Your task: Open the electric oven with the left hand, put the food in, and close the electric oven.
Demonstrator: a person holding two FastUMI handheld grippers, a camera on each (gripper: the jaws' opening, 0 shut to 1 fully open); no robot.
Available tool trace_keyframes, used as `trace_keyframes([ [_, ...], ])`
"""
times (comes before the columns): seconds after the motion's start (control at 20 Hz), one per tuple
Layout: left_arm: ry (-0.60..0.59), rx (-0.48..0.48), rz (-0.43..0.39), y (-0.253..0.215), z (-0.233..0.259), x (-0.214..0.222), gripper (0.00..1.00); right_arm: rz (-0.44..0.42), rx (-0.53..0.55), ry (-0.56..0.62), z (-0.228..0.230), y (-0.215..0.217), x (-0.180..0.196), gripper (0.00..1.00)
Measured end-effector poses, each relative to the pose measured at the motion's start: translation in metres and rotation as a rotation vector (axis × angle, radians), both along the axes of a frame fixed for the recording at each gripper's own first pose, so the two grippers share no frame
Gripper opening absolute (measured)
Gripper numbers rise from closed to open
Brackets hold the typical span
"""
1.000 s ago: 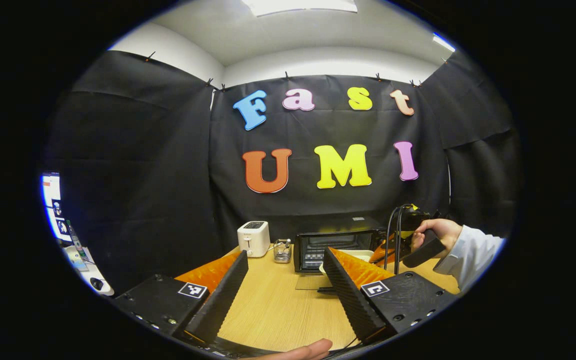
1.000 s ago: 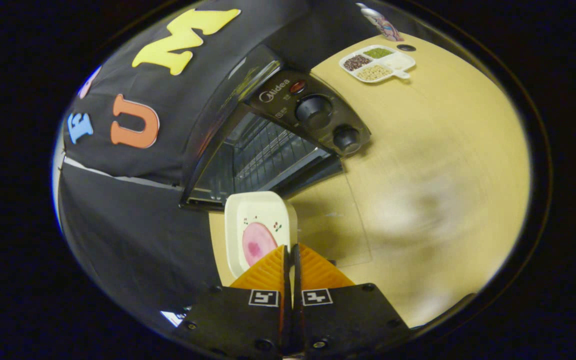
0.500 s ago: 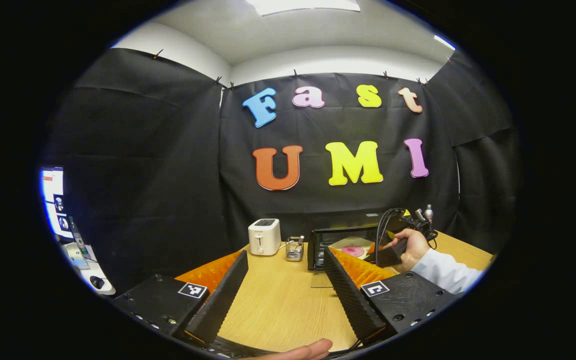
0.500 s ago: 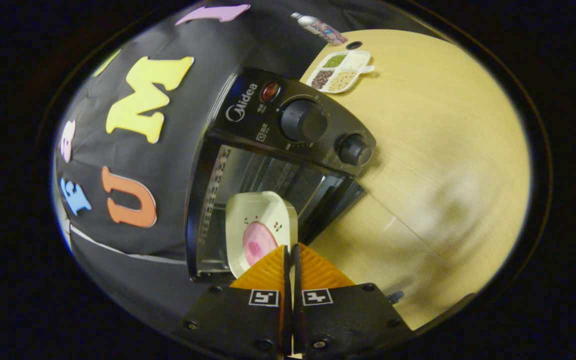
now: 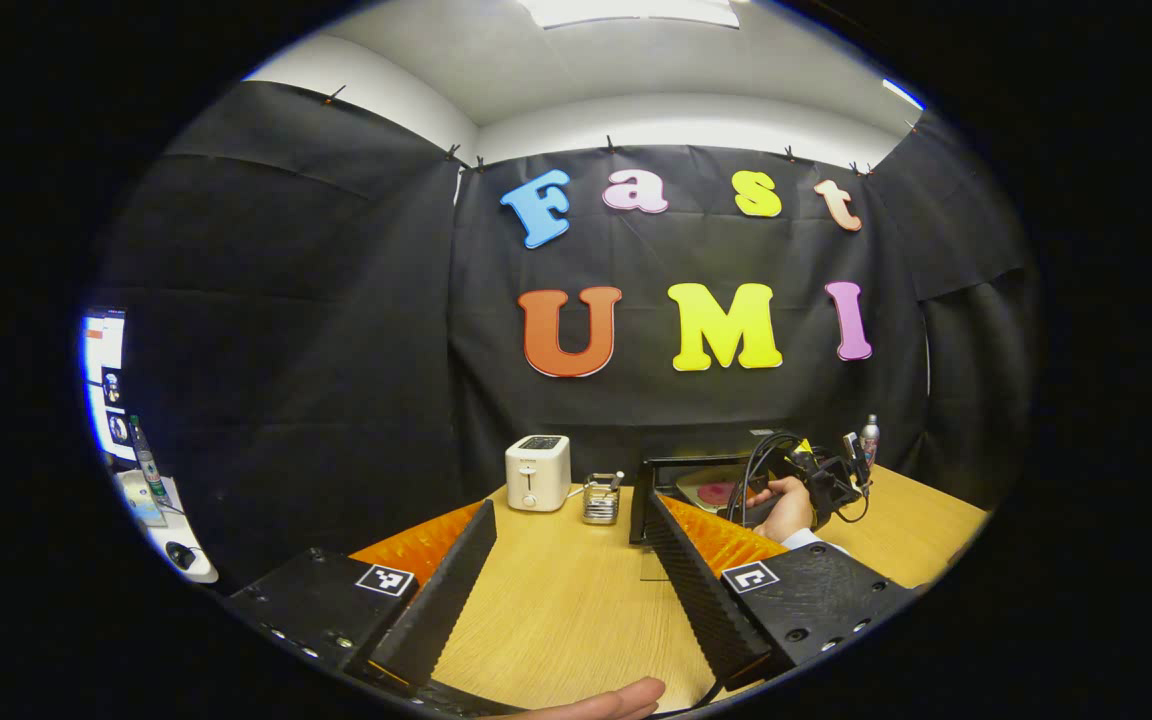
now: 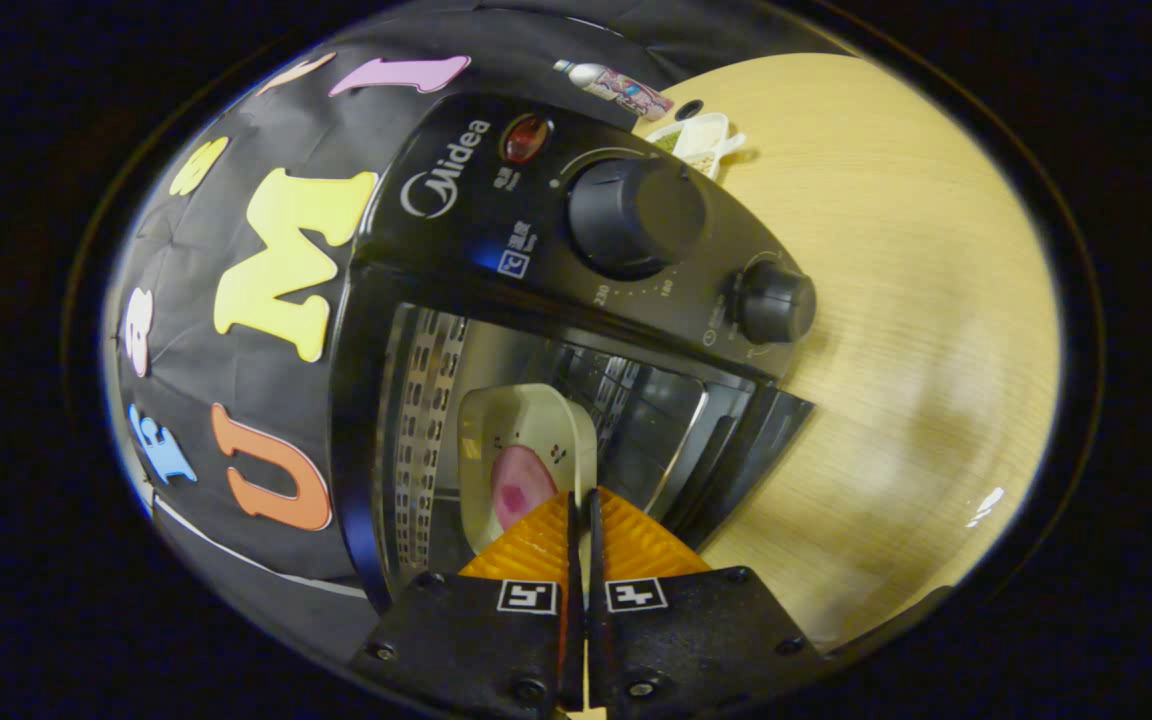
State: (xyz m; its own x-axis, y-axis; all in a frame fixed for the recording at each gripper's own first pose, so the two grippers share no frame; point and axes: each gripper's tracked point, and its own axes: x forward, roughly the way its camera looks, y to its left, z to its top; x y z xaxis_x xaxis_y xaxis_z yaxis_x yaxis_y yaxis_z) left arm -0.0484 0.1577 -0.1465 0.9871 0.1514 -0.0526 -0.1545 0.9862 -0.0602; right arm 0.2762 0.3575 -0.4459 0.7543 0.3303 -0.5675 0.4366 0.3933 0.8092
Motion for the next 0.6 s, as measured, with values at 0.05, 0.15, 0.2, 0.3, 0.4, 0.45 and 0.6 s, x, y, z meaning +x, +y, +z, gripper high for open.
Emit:
trace_keyframes([
  [0.05, 0.003, -0.001, 0.014, 0.004, -0.005, 0.001, 0.96, -0.012, 0.005, -0.016, 0.001, 0.001, 0.003, 0.03],
  [0.15, 0.027, -0.017, 0.016, 0.004, -0.016, 0.001, 0.96, -0.04, 0.017, -0.042, 0.002, 0.001, 0.009, 0.04],
  [0.2, 0.042, -0.027, 0.01, 0.002, -0.021, 0.002, 0.95, -0.059, 0.02, -0.049, 0.0, -0.001, 0.01, 0.08],
  [0.3, 0.054, -0.039, 0.001, -0.001, -0.025, 0.004, 0.95, -0.105, 0.018, -0.063, -0.001, -0.006, 0.01, 0.08],
  [0.4, 0.069, -0.039, -0.013, -0.004, -0.03, 0.004, 0.95, -0.094, 0.034, -0.081, 0.0, 0.0, 0.008, 0.14],
  [0.45, 0.071, -0.032, -0.018, -0.004, -0.03, 0.003, 0.95, -0.08, 0.032, -0.083, -0.003, 0.006, 0.008, 0.12],
  [0.6, 0.068, -0.032, -0.028, -0.008, -0.027, 0.001, 0.95, -0.046, 0.017, -0.069, -0.01, 0.013, -0.004, 0.16],
])
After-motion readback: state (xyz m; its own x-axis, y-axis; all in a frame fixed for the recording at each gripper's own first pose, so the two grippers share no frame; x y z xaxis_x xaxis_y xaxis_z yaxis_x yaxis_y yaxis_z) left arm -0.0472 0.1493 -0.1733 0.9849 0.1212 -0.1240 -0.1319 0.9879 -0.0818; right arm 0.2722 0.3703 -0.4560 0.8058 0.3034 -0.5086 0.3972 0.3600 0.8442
